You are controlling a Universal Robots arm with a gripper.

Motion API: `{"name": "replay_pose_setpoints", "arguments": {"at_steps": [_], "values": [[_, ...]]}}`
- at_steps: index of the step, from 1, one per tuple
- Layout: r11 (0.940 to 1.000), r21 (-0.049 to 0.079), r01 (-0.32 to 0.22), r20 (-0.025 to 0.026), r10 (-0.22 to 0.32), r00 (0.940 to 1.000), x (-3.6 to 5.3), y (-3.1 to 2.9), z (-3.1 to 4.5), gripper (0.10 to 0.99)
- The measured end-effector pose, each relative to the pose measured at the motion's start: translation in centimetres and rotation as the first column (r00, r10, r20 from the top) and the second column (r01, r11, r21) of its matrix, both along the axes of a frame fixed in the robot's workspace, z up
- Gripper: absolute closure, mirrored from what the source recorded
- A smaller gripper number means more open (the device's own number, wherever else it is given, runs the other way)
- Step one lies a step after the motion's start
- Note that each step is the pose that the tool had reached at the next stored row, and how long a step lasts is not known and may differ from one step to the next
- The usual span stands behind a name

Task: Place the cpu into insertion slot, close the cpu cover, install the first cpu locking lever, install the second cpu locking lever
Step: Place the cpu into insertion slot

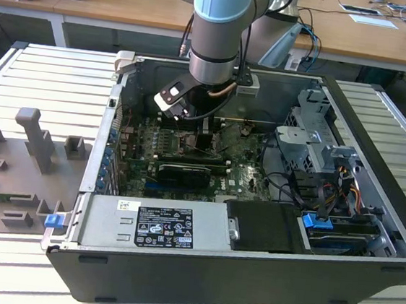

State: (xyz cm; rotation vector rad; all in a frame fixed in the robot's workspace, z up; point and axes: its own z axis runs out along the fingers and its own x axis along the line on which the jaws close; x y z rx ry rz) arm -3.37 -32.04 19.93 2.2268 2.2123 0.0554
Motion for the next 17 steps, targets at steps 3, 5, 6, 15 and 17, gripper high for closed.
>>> {"name": "replay_pose_setpoints", "arguments": {"at_steps": [3,5,6,15,17], "values": [[1.0,0.0,0.0,0.0001,0.0,1.0,0.0,0.0,-0.01,0.471],[1.0,0.002,0.001,0.0,-0.001,1.0,-0.01,0.0,0.07,0.471],[1.0,0.003,0.001,0.0001,-0.001,1.0,-0.01,0.0,0.13,0.471],[1.0,0.008,0.001,0.0,-0.001,1.0,0.0,0.0,1.26,0.471],[1.0,0.008,0.001,-0.0001,-0.001,1.0,0.0,0.0,1.55,0.471]]}}
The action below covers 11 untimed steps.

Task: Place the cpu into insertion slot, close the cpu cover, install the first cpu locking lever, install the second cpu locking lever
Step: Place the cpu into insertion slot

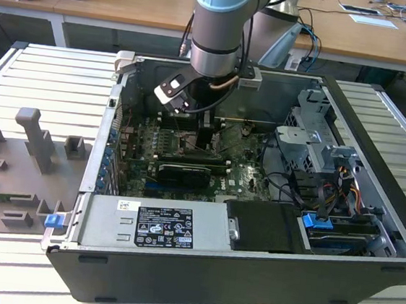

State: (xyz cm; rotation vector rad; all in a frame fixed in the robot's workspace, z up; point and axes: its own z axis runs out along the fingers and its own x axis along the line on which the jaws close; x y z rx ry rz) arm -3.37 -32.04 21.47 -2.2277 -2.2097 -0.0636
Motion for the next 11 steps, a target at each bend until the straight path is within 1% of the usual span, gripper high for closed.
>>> {"name": "replay_pose_setpoints", "arguments": {"at_steps": [2,3,4,5,7,8,9,11], "values": [[1.0,0.0,0.0,-0.0001,0.0,1.0,0.0,0.0,0.21,0.486],[1.0,0.0,0.0,-0.0001,0.0,1.0,0.0,0.0,0.3,0.553],[1.0,0.0,0.0,-0.0002,0.0,1.0,0.0,0.0,0.38,0.553],[1.0,0.0,0.0,-0.0001,0.0,1.0,0.0,0.0,0.44,0.737],[1.0,0.0,0.0,-0.0001,0.0,1.0,0.0,0.0,0.53,0.737],[1.0,0.0,0.0,-0.0002,0.0,1.0,0.0,0.0,0.55,0.796],[1.0,0.0,0.0,-0.0002,0.0,1.0,0.0,0.0,0.58,0.918],[1.0,0.0,0.0,-0.0004,0.0,1.0,0.0,0.0,0.62,0.918]]}}
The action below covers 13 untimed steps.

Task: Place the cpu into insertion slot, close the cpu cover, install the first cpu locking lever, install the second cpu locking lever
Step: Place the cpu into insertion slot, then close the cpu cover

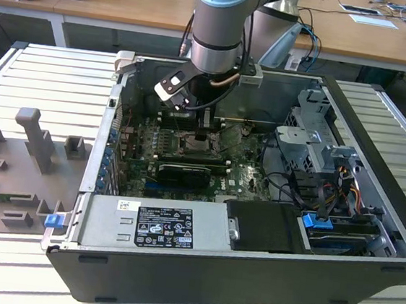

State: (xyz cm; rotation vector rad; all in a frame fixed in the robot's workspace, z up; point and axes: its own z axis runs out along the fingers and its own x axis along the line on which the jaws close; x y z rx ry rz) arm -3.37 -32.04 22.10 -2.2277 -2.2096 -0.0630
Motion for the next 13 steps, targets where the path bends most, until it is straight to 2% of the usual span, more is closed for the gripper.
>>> {"name": "replay_pose_setpoints", "arguments": {"at_steps": [1,13], "values": [[1.0,0.0,0.0,0.0,0.0,1.0,0.0,0.0,0.04,0.98],[1.0,0.0,0.0,0.0,0.0,1.0,0.14,-0.01,0.34,0.98]]}}
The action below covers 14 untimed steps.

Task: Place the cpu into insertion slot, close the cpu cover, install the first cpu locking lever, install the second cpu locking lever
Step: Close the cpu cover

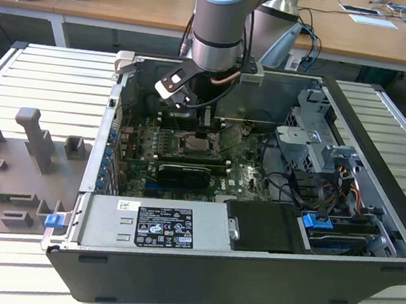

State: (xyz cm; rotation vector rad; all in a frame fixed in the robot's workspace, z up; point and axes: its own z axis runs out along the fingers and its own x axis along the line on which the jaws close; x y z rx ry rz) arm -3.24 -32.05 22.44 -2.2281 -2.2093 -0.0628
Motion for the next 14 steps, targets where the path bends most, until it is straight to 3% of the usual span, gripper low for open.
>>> {"name": "replay_pose_setpoints", "arguments": {"at_steps": [7,14], "values": [[1.0,0.0,0.0,0.0,0.0,1.0,0.03,-0.04,0.11,0.98],[1.0,0.0,0.0,0.0002,0.0,1.0,0.09,-0.02,1.11,0.98]]}}
